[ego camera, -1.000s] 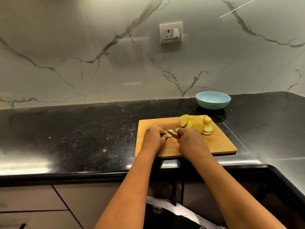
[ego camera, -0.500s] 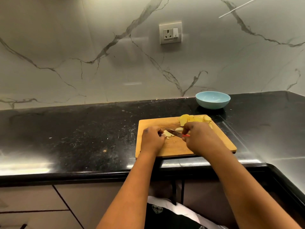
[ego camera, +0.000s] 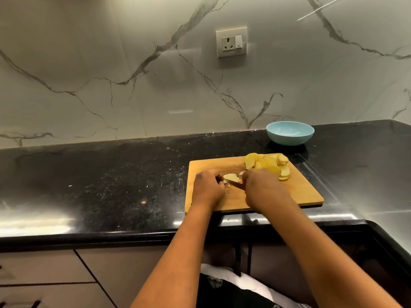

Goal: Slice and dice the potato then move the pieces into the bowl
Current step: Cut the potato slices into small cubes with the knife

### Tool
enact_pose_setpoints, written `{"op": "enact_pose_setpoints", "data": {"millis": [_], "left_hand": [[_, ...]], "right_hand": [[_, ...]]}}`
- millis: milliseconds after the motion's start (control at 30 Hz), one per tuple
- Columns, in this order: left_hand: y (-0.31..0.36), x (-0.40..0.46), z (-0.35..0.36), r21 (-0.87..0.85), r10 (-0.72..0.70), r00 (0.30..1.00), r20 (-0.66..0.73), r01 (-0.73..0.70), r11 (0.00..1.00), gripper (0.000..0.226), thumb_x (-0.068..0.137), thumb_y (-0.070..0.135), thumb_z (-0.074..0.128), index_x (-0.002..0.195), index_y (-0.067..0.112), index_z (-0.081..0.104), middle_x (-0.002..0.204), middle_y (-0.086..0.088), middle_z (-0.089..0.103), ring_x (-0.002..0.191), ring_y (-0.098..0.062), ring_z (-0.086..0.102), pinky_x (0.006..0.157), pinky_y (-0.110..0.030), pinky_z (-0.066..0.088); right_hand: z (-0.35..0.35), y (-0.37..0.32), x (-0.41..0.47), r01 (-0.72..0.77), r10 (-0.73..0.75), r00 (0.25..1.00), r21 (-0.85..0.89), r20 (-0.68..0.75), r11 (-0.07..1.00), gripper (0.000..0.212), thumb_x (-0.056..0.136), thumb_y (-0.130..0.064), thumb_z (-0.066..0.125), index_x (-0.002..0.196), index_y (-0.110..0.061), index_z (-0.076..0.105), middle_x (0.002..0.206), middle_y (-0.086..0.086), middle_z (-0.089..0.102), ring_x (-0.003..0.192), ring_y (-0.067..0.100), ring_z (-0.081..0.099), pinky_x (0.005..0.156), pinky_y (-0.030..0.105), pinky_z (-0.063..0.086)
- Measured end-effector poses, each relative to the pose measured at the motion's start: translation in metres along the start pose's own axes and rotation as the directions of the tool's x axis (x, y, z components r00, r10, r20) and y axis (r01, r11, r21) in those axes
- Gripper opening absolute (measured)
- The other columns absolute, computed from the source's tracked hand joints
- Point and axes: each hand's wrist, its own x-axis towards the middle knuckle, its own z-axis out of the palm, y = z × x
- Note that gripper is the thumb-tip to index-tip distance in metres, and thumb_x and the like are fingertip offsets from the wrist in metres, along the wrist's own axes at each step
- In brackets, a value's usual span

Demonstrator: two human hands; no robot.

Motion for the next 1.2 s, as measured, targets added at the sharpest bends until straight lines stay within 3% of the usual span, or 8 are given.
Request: {"op": "enact_pose_setpoints", "data": {"millis": [167,300,367,433,533,767,967,1200], "left_hand": [[0.001,-0.002,-0.003,-0.015,0.000,1.000,0.003,0.000,1.000,0.010,0.086,0.009,0.066,0.091,0.012,0.075,0.089,-0.002,0.072,0.079,-0.010,0.061,0.074,-0.016,0.046],[0.004,-0.007,-0.003,0.001,0.034,0.999,-0.023,-0.034,0.999,0.007,0.084,0.012,0.061,0.088,0.013,0.067,0.084,0.000,0.064,0.078,-0.010,0.055,0.075,-0.026,0.051],[0.004,-0.008,0.000,0.023,0.108,0.994,0.002,-0.108,0.994,0.018,0.085,0.020,0.063,0.102,0.014,0.064,0.100,0.000,0.061,0.095,-0.014,0.053,0.091,-0.030,0.048],[0.006,-0.008,0.003,0.103,0.153,0.975,0.160,-0.171,0.980,0.050,0.087,0.042,0.065,0.128,0.016,0.054,0.129,-0.002,0.054,0.122,-0.019,0.043,0.109,-0.033,0.036],[0.011,-0.003,0.010,0.272,0.079,0.935,0.346,-0.181,0.945,0.083,0.086,0.069,0.052,0.151,0.022,0.029,0.155,-0.002,0.032,0.143,-0.024,0.023,0.118,-0.043,0.024],[0.015,0.027,0.017,0.363,0.105,0.938,0.329,-0.228,0.903,0.039,0.097,0.051,0.047,0.129,0.029,0.050,0.130,-0.003,0.044,0.125,-0.023,0.038,0.103,-0.041,0.036],[0.010,0.040,0.019,0.400,0.079,0.933,0.350,-0.225,0.888,0.037,0.099,0.046,0.043,0.122,0.016,0.046,0.128,-0.008,0.042,0.119,-0.024,0.041,0.095,-0.040,0.046],[-0.020,0.042,0.003,0.436,-0.016,0.992,0.122,-0.039,0.899,0.028,0.100,0.033,0.041,0.117,0.012,0.049,0.119,-0.009,0.045,0.112,-0.025,0.044,0.086,-0.039,0.047]], "right_hand": [[-0.039,0.034,-0.008,0.024,-0.011,0.980,-0.064,0.196,0.998,0.017,0.089,-0.020,0.068,0.106,-0.022,0.066,0.102,-0.004,0.059,0.092,0.015,0.054,0.082,0.024,0.048],[-0.051,0.055,0.000,-0.051,-0.013,0.971,0.259,0.238,0.965,0.008,0.090,-0.024,0.067,0.098,-0.024,0.063,0.085,0.003,0.063,0.071,0.015,0.056,0.056,0.023,0.046],[-0.041,0.059,0.012,-0.086,0.032,0.987,0.345,0.159,0.935,0.007,0.090,-0.025,0.067,0.095,-0.024,0.062,0.086,0.006,0.064,0.070,0.015,0.058,0.053,0.023,0.047],[-0.025,0.059,0.024,-0.085,0.054,0.995,0.424,0.084,0.902,0.007,0.090,-0.026,0.067,0.095,-0.024,0.062,0.085,0.005,0.064,0.069,0.015,0.059,0.053,0.024,0.046],[-0.001,0.056,0.035,-0.080,0.102,0.995,0.524,-0.014,0.848,0.009,0.090,-0.028,0.067,0.096,-0.024,0.063,0.080,0.002,0.065,0.067,0.012,0.059,0.055,0.023,0.045],[0.039,0.050,0.038,0.117,0.041,0.946,0.458,-0.321,0.881,0.011,0.093,-0.021,0.063,0.102,-0.015,0.063,0.070,-0.010,0.053,0.062,0.002,0.049,0.051,0.009,0.035],[0.045,0.054,0.041,0.176,0.017,0.920,0.452,-0.391,0.875,0.012,0.093,-0.020,0.064,0.103,-0.014,0.063,0.072,-0.007,0.056,0.062,0.004,0.051,0.052,0.011,0.036],[0.050,0.057,0.039,0.240,-0.025,0.889,0.419,-0.457,0.876,0.008,0.092,-0.018,0.064,0.099,-0.014,0.063,0.072,-0.011,0.051,0.062,0.004,0.049,0.053,0.010,0.035]]}}
